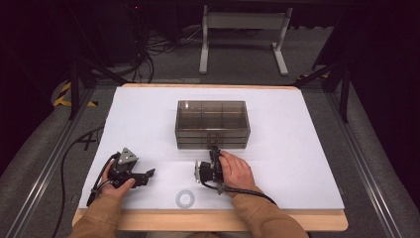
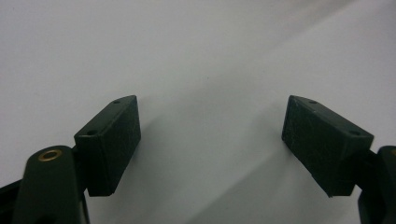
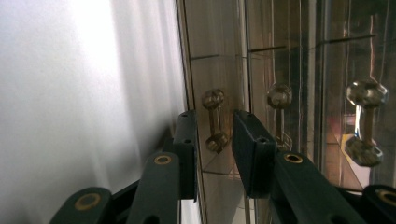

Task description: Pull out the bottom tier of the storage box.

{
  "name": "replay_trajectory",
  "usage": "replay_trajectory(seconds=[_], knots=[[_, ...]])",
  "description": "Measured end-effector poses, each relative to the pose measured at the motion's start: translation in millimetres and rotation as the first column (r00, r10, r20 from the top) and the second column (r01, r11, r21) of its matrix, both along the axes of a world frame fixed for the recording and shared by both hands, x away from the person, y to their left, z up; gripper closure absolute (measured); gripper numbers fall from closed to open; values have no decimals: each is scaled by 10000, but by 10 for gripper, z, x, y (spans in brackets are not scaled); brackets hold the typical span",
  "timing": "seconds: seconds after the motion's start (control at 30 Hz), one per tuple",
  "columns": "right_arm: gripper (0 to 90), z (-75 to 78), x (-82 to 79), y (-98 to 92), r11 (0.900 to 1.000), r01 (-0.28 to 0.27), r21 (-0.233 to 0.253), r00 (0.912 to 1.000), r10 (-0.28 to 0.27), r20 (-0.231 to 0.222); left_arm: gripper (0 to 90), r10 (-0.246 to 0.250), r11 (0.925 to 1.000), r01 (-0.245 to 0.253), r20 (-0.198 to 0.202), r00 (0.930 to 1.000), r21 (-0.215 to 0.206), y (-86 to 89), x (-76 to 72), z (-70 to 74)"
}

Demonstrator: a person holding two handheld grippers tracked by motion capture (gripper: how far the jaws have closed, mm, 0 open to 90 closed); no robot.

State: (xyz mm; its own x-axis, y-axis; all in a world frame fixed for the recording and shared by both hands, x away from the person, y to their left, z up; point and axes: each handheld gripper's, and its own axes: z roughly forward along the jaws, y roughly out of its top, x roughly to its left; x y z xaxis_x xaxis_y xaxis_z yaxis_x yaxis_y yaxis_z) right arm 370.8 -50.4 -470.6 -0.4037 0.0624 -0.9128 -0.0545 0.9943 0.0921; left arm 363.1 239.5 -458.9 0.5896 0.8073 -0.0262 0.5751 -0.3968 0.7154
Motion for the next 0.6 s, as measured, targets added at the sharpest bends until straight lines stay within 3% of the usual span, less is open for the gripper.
replay_trajectory(seconds=[0.6], knots=[[751,-107,30,81,9969,561,-557,9972,-531,536,202,35,10000,-35,29,10000,-18,-5,0,-2]])
